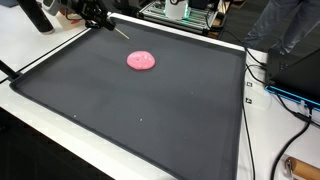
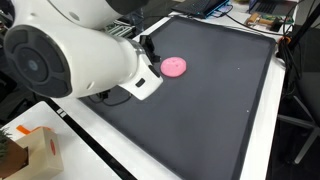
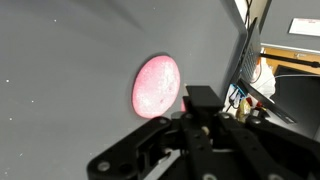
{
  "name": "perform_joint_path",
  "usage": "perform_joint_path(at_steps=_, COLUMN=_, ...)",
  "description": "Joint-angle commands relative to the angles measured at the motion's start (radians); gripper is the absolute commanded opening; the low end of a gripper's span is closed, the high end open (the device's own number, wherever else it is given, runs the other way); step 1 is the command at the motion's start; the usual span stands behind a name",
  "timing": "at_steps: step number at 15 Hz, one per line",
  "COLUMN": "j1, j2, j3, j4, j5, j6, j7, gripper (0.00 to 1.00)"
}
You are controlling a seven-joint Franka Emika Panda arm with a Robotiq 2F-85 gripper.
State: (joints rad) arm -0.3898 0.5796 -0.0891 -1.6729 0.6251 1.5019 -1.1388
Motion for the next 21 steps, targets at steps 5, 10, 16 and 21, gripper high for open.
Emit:
perform_joint_path(at_steps=5, j1=0.024, j2=-0.004, j3=-0.002, j4=0.012, j5=-0.010, j6=0.022, j7=0.060, gripper=0.03)
perform_joint_path(at_steps=10, j1=0.049, j2=-0.024, j3=0.000, j4=0.023, j5=-0.031, j6=0.029, j7=0.108, gripper=0.03)
perform_joint_path(at_steps=16, j1=0.082, j2=-0.069, j3=0.010, j4=0.054, j5=-0.043, j6=0.011, j7=0.199, gripper=0.03)
perform_joint_path(at_steps=21, j1=0.131, j2=-0.137, j3=0.018, j4=0.075, j5=-0.081, j6=0.019, j7=0.314, gripper=0.03)
